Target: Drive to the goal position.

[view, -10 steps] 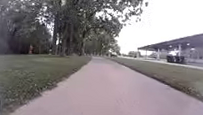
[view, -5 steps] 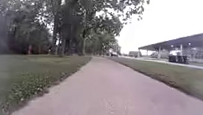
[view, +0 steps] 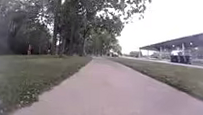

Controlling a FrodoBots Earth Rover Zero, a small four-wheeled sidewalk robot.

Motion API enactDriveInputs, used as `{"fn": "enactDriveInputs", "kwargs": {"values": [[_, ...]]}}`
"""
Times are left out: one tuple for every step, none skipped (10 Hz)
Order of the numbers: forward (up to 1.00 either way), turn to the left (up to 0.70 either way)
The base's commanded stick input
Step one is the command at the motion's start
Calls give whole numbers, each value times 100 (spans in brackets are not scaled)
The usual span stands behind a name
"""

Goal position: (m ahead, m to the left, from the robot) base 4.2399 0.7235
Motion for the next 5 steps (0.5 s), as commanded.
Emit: {"fn": "enactDriveInputs", "kwargs": {"values": [[70,-14],[70,-14],[70,-14],[70,-10],[70,-7]]}}
